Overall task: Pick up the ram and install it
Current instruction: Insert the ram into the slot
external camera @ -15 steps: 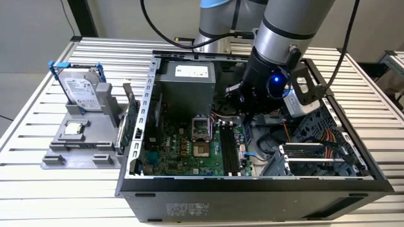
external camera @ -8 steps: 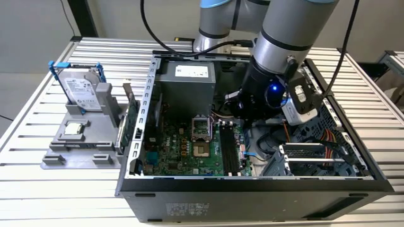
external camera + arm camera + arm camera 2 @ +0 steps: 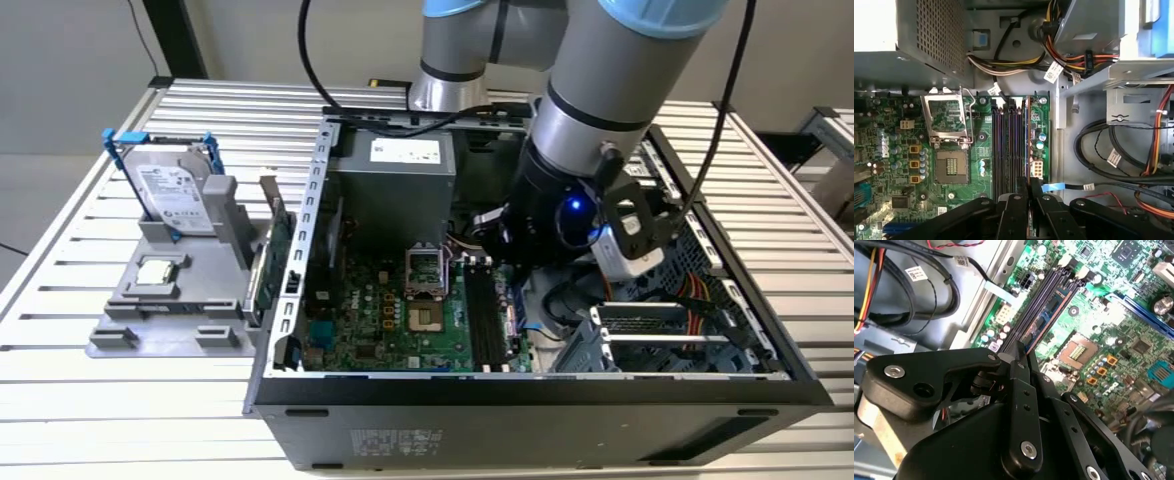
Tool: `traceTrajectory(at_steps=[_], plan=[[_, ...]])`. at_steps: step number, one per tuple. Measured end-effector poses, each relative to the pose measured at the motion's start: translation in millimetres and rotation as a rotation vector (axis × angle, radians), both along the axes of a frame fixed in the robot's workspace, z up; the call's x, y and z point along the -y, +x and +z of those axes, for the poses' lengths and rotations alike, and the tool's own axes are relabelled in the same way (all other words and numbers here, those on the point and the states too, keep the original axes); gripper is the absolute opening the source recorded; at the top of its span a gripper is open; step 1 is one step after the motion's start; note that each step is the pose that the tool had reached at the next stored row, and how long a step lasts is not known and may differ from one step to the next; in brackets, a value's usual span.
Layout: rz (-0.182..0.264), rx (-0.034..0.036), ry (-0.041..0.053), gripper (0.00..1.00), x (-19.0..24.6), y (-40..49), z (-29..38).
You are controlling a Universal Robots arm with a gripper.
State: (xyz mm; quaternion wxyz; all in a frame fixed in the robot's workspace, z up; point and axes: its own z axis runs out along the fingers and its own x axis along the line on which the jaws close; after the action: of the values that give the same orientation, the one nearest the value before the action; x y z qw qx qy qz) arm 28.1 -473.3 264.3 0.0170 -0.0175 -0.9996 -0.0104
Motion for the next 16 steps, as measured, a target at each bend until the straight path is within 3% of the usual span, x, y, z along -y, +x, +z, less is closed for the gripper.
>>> traceTrajectory(at_steps=[9,16], plan=[[0.0,0.0,-0.0001,0.0,3.9,0.0,-16.3],[0.0,0.0,0.0,0.0,9.4,-1.7,-29.7]])
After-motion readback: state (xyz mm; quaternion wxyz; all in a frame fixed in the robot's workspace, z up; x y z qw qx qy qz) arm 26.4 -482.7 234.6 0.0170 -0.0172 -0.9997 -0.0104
